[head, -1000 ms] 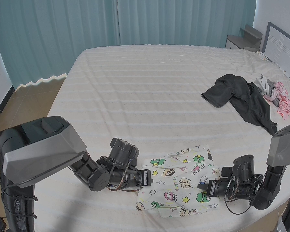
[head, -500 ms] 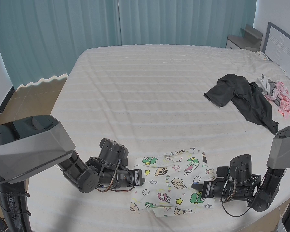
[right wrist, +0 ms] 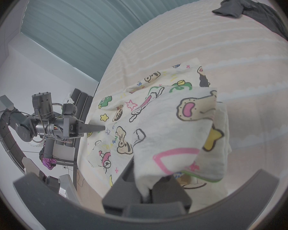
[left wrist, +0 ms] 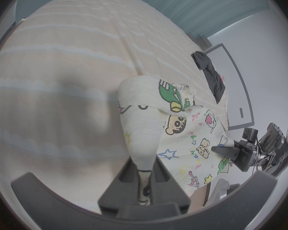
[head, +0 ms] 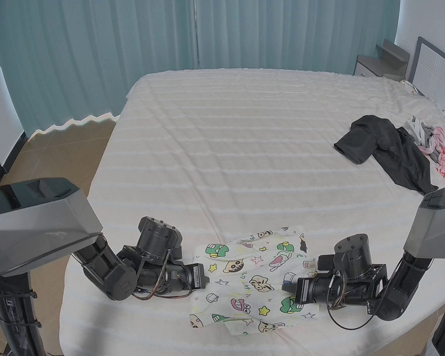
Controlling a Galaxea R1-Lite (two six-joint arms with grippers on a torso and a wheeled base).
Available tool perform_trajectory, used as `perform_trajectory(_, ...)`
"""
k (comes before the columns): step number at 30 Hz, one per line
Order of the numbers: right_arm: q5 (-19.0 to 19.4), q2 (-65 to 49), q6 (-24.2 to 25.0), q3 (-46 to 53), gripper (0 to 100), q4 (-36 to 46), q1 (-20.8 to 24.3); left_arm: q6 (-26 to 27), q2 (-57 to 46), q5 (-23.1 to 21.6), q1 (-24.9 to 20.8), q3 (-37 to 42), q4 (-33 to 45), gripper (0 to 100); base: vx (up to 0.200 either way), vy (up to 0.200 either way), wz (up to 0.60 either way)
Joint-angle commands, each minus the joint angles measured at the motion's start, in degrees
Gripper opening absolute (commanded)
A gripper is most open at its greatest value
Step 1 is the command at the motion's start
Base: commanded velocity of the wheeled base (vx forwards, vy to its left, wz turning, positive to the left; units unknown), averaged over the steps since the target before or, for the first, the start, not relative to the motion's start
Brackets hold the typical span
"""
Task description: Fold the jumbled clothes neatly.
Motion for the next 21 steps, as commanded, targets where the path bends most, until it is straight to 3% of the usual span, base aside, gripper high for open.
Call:
perform_trajectory(1, -0.74, -0.2, 0.01, -3.49, 0, 2.06, 1.03, -0.12, -0.99, 1.68, 0.8, 2.7, -1.66, 0, 0.0, 0.2, 0.0)
perform_trajectory(9, -1.0, 1.2, 0.01, -5.42, 0, 3.12, 1.99, -0.21, -1.78, 2.3, 2.2, 5.16, -2.27, 0, 0.0, 0.2, 0.0)
perform_trajectory(21, -2.85, 3.75, 0.01, -5.86, 0, 3.12, 2.78, -0.12, 0.15, 2.3, 2.12, 10.26, -9.92, 0, 0.0, 0.0, 0.0)
